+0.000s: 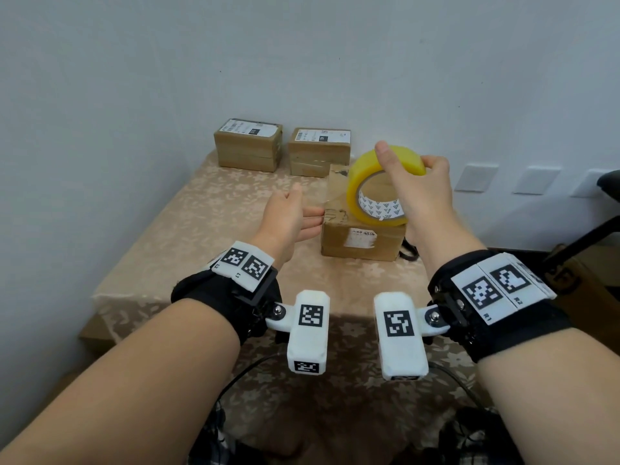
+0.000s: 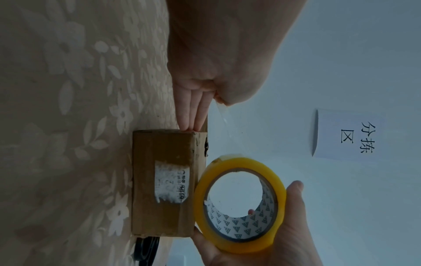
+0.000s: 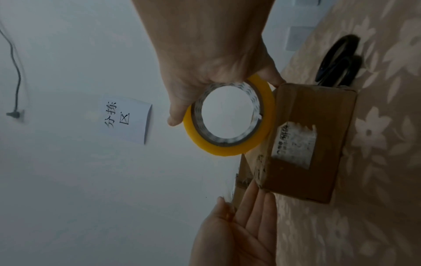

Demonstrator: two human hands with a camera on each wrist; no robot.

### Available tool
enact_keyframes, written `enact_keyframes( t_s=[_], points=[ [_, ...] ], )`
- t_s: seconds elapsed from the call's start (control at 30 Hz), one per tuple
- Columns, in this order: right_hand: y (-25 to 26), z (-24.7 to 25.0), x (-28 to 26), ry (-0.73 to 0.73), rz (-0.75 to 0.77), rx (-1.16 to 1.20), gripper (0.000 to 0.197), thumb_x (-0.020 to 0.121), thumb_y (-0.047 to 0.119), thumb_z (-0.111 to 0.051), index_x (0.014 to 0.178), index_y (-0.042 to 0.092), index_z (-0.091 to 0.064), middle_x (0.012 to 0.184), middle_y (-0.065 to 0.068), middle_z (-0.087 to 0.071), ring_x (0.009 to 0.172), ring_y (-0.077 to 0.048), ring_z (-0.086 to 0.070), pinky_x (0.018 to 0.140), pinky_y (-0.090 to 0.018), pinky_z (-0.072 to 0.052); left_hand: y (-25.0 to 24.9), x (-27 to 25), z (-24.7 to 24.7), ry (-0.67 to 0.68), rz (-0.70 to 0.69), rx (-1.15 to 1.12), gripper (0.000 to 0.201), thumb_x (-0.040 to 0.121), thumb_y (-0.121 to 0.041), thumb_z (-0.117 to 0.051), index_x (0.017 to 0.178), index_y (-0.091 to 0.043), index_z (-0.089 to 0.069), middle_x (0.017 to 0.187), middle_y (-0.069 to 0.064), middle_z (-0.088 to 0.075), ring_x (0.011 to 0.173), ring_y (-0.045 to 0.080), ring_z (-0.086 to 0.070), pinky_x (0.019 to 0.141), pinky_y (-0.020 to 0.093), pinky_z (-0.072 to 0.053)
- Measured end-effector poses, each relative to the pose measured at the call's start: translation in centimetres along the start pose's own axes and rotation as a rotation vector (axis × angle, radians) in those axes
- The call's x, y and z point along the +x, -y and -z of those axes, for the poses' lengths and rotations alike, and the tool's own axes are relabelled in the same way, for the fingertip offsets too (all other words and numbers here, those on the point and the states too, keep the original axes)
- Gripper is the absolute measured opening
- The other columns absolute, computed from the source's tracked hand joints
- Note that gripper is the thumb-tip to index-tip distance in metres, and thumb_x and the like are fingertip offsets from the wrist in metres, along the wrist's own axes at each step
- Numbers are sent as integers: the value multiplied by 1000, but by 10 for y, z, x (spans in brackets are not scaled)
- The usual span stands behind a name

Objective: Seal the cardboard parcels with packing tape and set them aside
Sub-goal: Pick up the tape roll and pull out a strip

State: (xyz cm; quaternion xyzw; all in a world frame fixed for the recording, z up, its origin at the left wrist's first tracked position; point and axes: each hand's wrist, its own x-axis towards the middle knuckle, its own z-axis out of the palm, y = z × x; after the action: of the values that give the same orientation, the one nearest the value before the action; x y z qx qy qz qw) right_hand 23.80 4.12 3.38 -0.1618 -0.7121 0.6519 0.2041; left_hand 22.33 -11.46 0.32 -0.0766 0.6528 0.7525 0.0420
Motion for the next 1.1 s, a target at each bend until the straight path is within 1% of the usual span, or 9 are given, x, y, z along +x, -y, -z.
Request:
enact_keyframes(
  t_s=[0.1, 0.23, 0.33, 0.43, 0.53, 0.63, 0.8, 0.93, 1.1],
  points=[
    [-1, -1, 1, -9, -10, 42, 76, 59, 67, -77, 116, 29, -42, 121, -1, -51, 106, -15, -54, 84, -31, -49, 1, -1, 1, 4, -7, -1, 41, 104, -32, -28, 135, -7, -36, 97, 17, -66, 80, 20, -67, 72, 32, -57],
    [-4, -3, 2, -28, 12, 62, 74, 64, 64, -76, 118, 22, -47, 112, 2, -57, 101, -13, -56, 70, -22, -43, 1, -1, 4, 1, -23, 13, 36, 103, -33, -31, 130, -10, -38, 101, 19, -66, 81, 21, -68, 69, 30, -58],
    [-3, -9, 2, -43, -4, 74, 78, 64, 65, -76, 122, 22, -44, 113, 3, -56, 100, -12, -55, 69, -22, -41, 1, -1, 6, 7, -42, 29, 24, 103, -35, -34, 115, -15, -41, 99, 18, -66, 82, 21, -68, 70, 29, -58],
    [-3, -14, 2, -28, -9, 48, 80, 65, 65, -75, 124, 23, -41, 112, 5, -54, 99, -11, -53, 68, -21, -39, 3, 3, 9, 30, -66, 68, 23, 101, -33, -41, 98, -11, -49, 93, 11, -65, 82, 16, -66, 74, 26, -55],
    [-4, -15, 2, -5, 11, 10, 81, 65, 65, -75, 126, 25, -41, 113, 5, -53, 101, -12, -53, 70, -22, -39, 2, 10, 17, -10, -99, 71, 23, 96, -27, -53, 82, -10, -48, 90, 9, -63, 75, 12, -64, 69, 21, -55],
    [-4, -14, 3, 17, 37, -60, 82, 65, 65, -75, 125, 24, -39, 117, 3, -52, 103, -15, -53, 75, -24, -40, -4, 13, 26, -31, -121, 31, 19, 93, -20, -59, 80, -9, -51, 81, 9, -63, 65, 11, -62, 62, 19, -55],
    [7, -11, 4, 27, 75, -121, 77, 64, 57, -78, 121, 26, -37, 122, -1, -50, 102, -16, -53, 78, -29, -44, -9, 9, 26, -56, -179, 155, 17, 93, -18, -60, 82, -7, -52, 69, 6, -61, 53, 9, -56, 50, 16, -49],
    [16, -7, 5, 0, 134, -220, 76, 60, 55, -77, 120, 29, -38, 122, -1, -45, 106, -21, -52, 87, -37, -48, -4, 5, 22, -37, -196, 254, 19, 94, -17, -57, 77, -9, -53, 67, 4, -60, 53, 9, -52, 48, 16, -47],
    [11, 0, 6, -46, 163, -444, 78, 61, 53, -76, 125, 28, -38, 117, -1, -36, 115, -28, -45, 83, -35, -41, -1, 8, 24, -92, -167, 296, 23, 94, -15, -57, 73, -11, -50, 66, 5, -59, 52, 9, -50, 46, 16, -44]
  ],
)
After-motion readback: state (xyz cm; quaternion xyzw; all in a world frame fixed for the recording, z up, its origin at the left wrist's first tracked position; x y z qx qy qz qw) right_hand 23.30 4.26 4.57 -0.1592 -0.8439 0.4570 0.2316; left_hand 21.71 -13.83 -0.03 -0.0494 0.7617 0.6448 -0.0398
